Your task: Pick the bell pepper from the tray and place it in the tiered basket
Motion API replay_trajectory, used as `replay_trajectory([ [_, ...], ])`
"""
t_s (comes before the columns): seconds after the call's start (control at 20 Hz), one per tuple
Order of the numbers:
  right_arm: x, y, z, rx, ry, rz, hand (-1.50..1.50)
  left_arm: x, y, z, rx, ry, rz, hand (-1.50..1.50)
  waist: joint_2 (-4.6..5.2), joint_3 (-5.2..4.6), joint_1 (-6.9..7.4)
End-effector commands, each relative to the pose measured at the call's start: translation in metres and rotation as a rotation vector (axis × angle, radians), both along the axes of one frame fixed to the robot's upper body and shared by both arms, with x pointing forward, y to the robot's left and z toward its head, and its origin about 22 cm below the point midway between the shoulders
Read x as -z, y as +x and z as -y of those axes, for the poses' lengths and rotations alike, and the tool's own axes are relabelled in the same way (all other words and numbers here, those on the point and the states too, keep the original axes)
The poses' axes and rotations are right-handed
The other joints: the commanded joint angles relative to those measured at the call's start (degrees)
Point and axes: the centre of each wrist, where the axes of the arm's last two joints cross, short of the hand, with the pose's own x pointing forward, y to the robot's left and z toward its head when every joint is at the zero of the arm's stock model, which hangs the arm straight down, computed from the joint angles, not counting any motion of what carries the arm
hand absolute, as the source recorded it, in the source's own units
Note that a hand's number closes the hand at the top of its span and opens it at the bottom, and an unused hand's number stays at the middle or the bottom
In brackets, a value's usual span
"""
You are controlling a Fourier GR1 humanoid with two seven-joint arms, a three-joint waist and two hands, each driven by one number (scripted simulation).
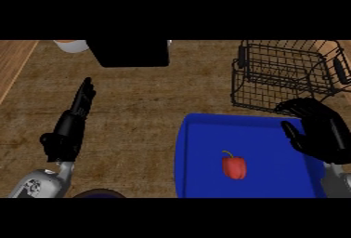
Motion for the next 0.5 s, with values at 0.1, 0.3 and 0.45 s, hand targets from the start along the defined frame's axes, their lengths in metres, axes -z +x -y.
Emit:
replay_trajectory([
  [0.1,0.023,-0.017,0.009,-0.356,0.265,-0.029,-1.5,-0.004,0.01,0.018,-0.015,-0.063,-0.009,0.0,0.4,-0.06,0.2],
  [0.3,-0.01,-0.036,0.08,-0.446,0.121,0.08,-1.5,0.01,-0.012,0.033,-0.023,-0.071,-0.014,0.0,-0.03,-0.13,0.28],
  [0.45,-0.05,-0.043,0.107,-0.467,-0.123,0.106,-1.5,0.009,0.008,0.018,-0.055,-0.066,-0.012,0.0,-0.01,-0.19,-1.3],
])
